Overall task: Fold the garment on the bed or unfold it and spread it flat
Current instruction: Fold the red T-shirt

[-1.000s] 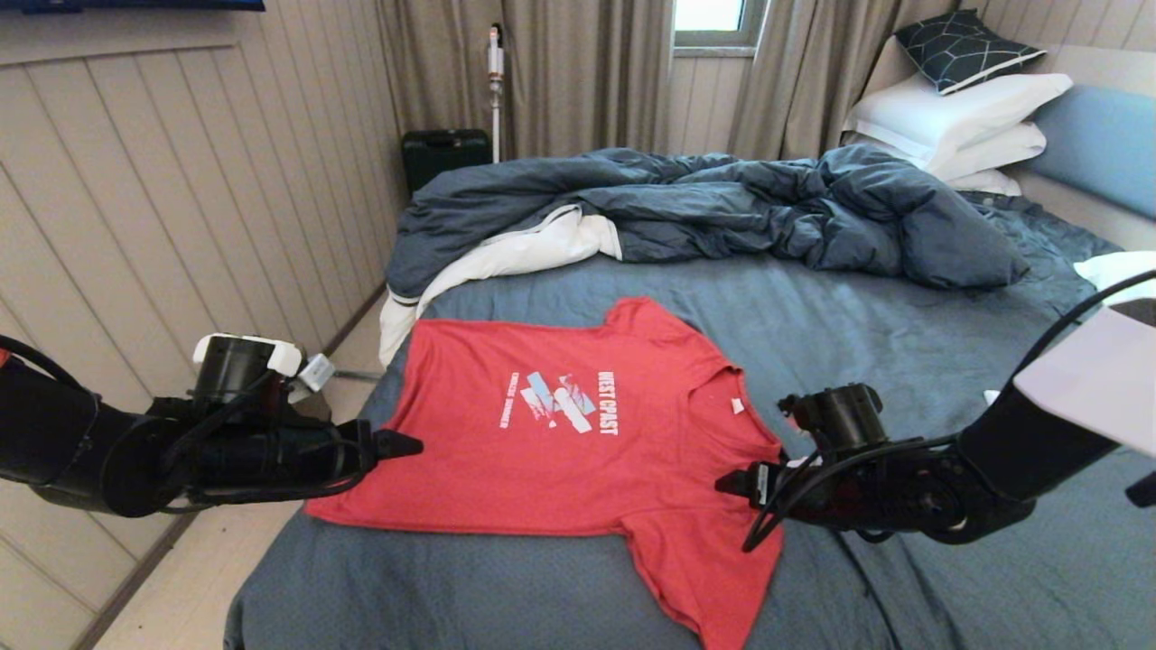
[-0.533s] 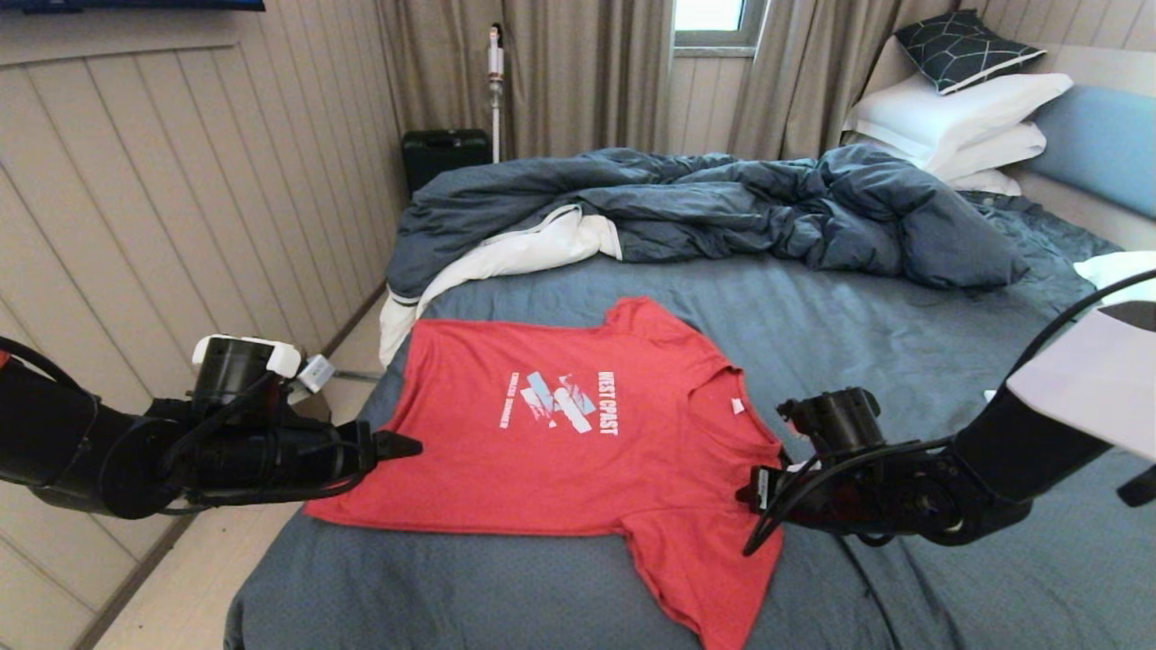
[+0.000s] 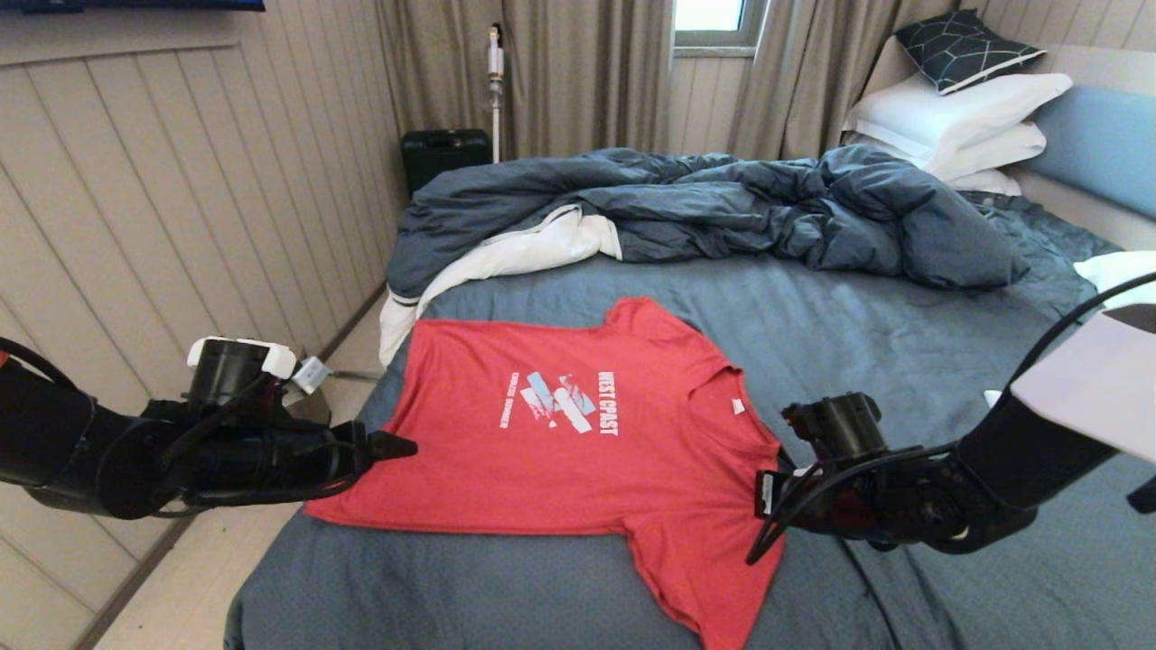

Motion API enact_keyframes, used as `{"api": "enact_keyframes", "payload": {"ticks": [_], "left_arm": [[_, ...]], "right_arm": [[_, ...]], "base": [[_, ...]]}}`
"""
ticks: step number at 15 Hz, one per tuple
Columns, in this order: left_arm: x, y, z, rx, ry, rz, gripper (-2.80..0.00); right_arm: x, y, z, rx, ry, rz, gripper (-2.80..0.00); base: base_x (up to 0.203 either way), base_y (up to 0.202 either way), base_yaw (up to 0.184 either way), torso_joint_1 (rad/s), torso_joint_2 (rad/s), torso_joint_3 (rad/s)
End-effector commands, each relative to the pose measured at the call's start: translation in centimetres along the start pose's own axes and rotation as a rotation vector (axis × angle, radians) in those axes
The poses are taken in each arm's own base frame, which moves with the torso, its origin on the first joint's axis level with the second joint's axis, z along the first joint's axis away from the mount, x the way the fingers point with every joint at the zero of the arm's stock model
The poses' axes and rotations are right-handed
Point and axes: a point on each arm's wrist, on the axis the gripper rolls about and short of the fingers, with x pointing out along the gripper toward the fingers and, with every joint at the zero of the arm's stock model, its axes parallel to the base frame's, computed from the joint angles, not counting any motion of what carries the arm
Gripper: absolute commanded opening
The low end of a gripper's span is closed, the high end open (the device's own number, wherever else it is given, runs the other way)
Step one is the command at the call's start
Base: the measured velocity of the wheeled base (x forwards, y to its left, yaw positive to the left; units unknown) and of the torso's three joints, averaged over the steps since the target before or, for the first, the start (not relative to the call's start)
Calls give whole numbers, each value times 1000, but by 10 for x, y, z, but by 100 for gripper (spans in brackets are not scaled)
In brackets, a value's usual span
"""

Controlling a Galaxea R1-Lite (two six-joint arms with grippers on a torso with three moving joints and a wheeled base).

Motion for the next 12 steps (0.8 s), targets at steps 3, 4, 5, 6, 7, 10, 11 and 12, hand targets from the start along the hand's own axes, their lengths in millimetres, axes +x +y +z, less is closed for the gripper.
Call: {"api": "enact_keyframes", "payload": {"ticks": [3,4,5,6,7,10,11,12], "left_arm": [[1,9,-7,-17,2,50,0],[1,10,-8,-17,-6,56,0],[3,15,-11,-19,-20,66,0],[5,17,-11,-21,-33,78,0],[9,21,-12,-27,-34,94,0],[12,24,-11,-32,-45,112,0],[16,26,-11,-33,-55,114,0],[19,28,-10,-29,-75,112,0]], "right_arm": [[0,3,0,0,-3,6,-280],[1,3,-2,0,2,3,-280],[3,2,-3,2,8,0,-280],[4,1,-3,4,9,-1,-280],[7,-3,-4,10,20,-12,-280],[6,-3,-4,11,17,-16,-280],[5,-2,1,12,-1,-12,-280],[6,-1,3,14,-10,-12,-280]], "base": [[0,0,0,0,0,0],[0,0,0,0,0,0],[0,0,0,0,0,0],[0,0,0,0,0,0],[0,0,0,0,0,0],[0,0,0,0,0,0],[0,0,0,0,0,0],[0,0,0,0,0,0]]}}
